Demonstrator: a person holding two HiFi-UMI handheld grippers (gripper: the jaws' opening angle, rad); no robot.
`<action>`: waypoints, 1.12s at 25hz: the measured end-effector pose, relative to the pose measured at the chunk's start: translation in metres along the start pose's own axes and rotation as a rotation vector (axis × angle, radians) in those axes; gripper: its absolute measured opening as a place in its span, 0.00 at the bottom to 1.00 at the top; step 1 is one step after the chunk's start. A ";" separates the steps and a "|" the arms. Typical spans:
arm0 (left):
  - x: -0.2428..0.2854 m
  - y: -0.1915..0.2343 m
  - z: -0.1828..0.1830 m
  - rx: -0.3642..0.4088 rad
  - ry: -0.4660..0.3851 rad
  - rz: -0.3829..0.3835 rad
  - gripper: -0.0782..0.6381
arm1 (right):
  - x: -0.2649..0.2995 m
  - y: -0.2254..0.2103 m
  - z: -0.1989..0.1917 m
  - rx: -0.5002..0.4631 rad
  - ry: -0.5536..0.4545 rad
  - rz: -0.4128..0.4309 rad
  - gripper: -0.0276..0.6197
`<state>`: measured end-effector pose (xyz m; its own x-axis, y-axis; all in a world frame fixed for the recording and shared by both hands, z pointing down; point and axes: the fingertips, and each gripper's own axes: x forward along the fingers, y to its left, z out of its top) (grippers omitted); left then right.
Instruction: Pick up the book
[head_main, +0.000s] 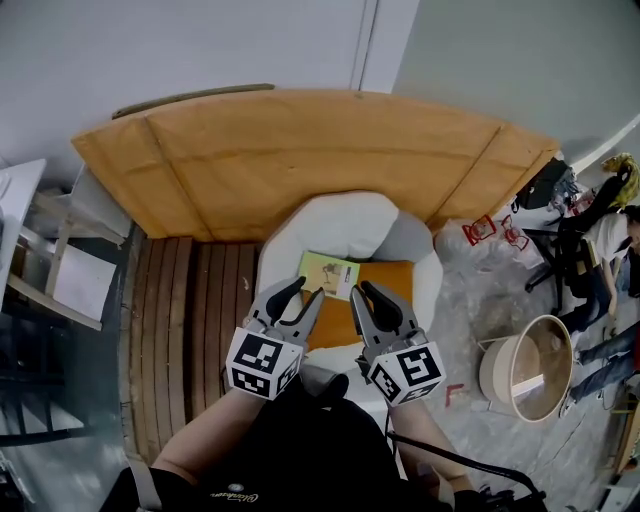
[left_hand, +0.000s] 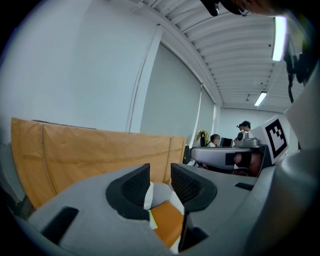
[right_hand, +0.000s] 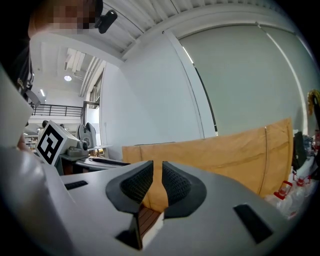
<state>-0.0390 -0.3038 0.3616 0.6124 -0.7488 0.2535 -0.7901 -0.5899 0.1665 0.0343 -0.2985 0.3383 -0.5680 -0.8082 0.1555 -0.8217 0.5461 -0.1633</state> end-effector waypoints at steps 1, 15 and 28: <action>0.003 0.001 -0.003 -0.009 0.009 0.003 0.30 | 0.002 -0.002 -0.003 -0.001 0.008 0.005 0.13; 0.048 0.012 -0.089 -0.126 0.204 0.018 0.29 | 0.017 -0.036 -0.086 0.134 0.152 -0.013 0.13; 0.079 0.036 -0.126 -0.142 0.267 0.037 0.29 | 0.043 -0.062 -0.126 0.156 0.219 -0.026 0.13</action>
<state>-0.0219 -0.3461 0.5076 0.5696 -0.6520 0.5004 -0.8190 -0.5013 0.2791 0.0553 -0.3394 0.4778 -0.5574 -0.7450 0.3663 -0.8286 0.4715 -0.3019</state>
